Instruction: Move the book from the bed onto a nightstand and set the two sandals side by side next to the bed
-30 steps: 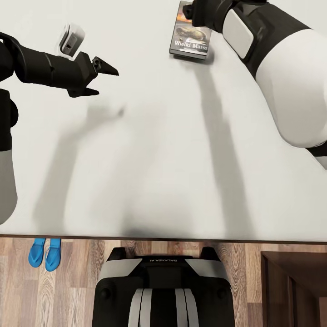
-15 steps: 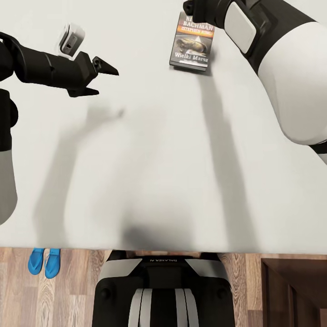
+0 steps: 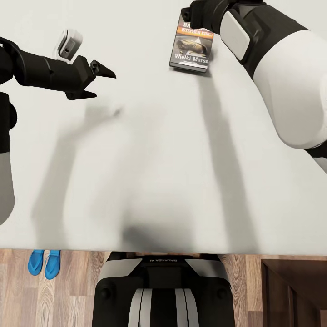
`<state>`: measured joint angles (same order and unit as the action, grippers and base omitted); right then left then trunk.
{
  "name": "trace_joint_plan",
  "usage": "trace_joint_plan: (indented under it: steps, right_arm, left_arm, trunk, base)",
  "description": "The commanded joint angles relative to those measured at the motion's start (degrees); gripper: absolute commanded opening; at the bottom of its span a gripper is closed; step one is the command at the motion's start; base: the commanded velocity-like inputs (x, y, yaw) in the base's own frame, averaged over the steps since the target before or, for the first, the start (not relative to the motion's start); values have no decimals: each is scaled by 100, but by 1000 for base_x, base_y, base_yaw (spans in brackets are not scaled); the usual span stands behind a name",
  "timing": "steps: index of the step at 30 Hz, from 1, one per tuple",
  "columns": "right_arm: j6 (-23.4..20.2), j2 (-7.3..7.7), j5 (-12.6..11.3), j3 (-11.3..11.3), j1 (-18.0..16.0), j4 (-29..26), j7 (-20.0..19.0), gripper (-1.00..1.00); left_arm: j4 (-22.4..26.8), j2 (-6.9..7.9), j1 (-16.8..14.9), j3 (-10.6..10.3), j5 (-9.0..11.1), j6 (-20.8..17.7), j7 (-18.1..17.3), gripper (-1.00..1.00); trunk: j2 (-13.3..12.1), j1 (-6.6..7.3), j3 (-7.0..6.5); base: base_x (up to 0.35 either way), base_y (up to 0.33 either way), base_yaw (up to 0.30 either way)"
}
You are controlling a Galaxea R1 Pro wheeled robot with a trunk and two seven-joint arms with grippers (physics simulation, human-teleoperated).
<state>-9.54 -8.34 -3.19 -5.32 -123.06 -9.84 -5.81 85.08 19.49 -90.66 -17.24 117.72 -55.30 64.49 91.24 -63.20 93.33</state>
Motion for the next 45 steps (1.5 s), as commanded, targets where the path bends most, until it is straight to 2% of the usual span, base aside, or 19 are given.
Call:
trace_joint_plan:
  steps: [1,28,36,45]
  right_arm:
    - [-31,3,-33,-46,-1,-9,-1,100]
    - [-31,2,-33,-46,-1,-9,-3,100]
    - [-201,0,112,-288,16,-26,-40,100]
    - [-238,-1,144,-335,21,-30,-62,100]
  left_arm:
    - [3,4,-5,-5,51,-8,58,100]
    - [4,3,-5,-5,50,-11,57,100]
    - [54,76,39,184,28,-7,51,100]
    - [66,91,47,220,24,-7,52,100]
  trunk:
    - [1,0,2]
    - [1,0,2]
    - [1,0,2]
    - [1,0,2]
  base:
    - [0,0,0]
    - [0,0,0]
    - [-2,0,0]
    - [-167,0,0]
